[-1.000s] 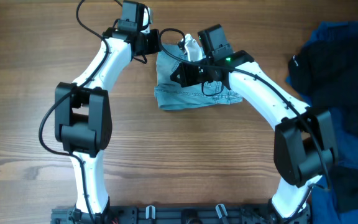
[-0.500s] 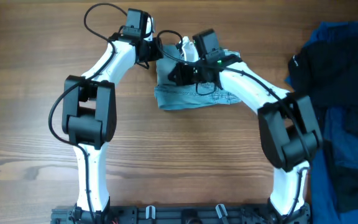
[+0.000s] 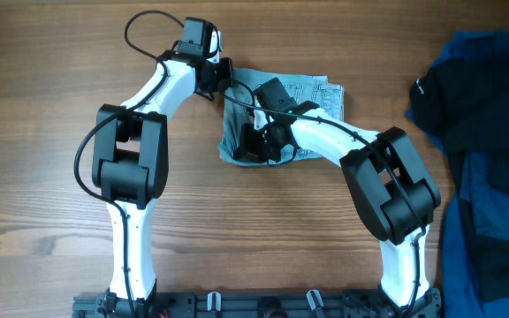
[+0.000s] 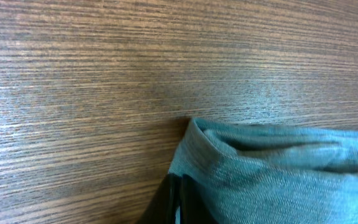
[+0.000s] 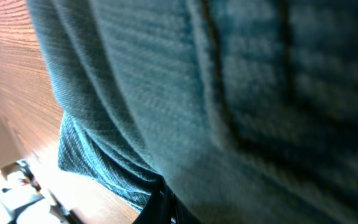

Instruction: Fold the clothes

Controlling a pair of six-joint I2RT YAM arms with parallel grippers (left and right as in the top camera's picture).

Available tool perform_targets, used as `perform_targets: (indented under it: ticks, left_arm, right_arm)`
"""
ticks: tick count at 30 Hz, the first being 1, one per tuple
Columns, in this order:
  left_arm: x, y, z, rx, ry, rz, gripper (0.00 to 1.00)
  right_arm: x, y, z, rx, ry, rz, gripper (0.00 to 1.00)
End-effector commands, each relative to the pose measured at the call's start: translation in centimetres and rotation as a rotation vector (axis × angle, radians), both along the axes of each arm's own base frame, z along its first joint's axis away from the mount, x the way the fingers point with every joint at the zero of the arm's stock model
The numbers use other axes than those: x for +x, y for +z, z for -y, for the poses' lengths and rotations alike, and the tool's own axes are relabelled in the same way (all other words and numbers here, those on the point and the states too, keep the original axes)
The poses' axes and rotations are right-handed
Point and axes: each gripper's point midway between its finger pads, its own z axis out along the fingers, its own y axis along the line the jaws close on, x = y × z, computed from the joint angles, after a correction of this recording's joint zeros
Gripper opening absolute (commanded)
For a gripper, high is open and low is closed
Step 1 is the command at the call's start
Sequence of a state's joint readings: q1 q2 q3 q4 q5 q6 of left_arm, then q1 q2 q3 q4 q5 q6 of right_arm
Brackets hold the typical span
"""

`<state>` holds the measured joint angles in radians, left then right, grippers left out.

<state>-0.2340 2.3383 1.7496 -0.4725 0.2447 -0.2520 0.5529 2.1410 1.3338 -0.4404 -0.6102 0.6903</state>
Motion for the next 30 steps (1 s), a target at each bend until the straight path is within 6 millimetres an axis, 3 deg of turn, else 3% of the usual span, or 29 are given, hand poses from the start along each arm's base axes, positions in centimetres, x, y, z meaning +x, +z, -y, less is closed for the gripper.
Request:
perform_targets:
  ticks: [1, 4, 9, 13, 15, 17, 20, 22, 24, 30]
  left_arm:
    - [0.1, -1.6, -0.4, 0.011, -0.003, -0.01, 0.04]
    - [0.7, -0.1, -1.0, 0.004, 0.009, 0.017, 0.04]
    - [0.7, 5.9, -1.3, -0.011, 0.016, 0.087, 0.04]
    - [-0.1, 9.5, -1.2, -0.05, 0.037, 0.098, 0.04]
    - [-0.3, 10.3, -0.2, -0.103, 0.003, 0.103, 0.05]
    - [-0.6, 10.3, 0.6, -0.139, -0.03, 0.097, 0.04]
    - [-0.9, 9.8, 1.7, -0.105, -0.119, 0.123, 0.04]
    - [-0.8, 9.7, 2.8, -0.093, -0.16, 0.153, 0.04]
    - [-0.2, 9.4, 3.7, -0.075, -0.186, 0.192, 0.04]
    - [0.4, 5.7, 5.6, -0.067, -0.208, 0.189, 0.07]
  right_arm:
    - [-4.5, -1.7, -0.2, -0.007, 0.038, -0.15, 0.04]
    - [-3.2, 2.7, -0.9, 0.074, 0.133, 0.004, 0.04]
    - [-1.3, 12.3, 0.0, 0.18, 0.234, 0.326, 0.05]
    - [0.3, 15.9, 1.9, 0.139, 0.209, 0.486, 0.04]
    - [0.3, 16.0, 2.1, 0.133, 0.213, 0.495, 0.04]
    - [0.2, 14.6, 3.6, 0.048, 0.169, 0.438, 0.04]
    - [-0.2, 11.7, 7.8, -0.188, 0.092, 0.353, 0.04]
    - [-0.7, 9.8, 12.2, -0.437, 0.058, 0.32, 0.04]
    - [-1.7, 8.6, 15.2, -0.594, -0.001, 0.26, 0.04]
    - [-4.5, 5.1, 17.3, -0.661, -0.037, 0.155, 0.04]
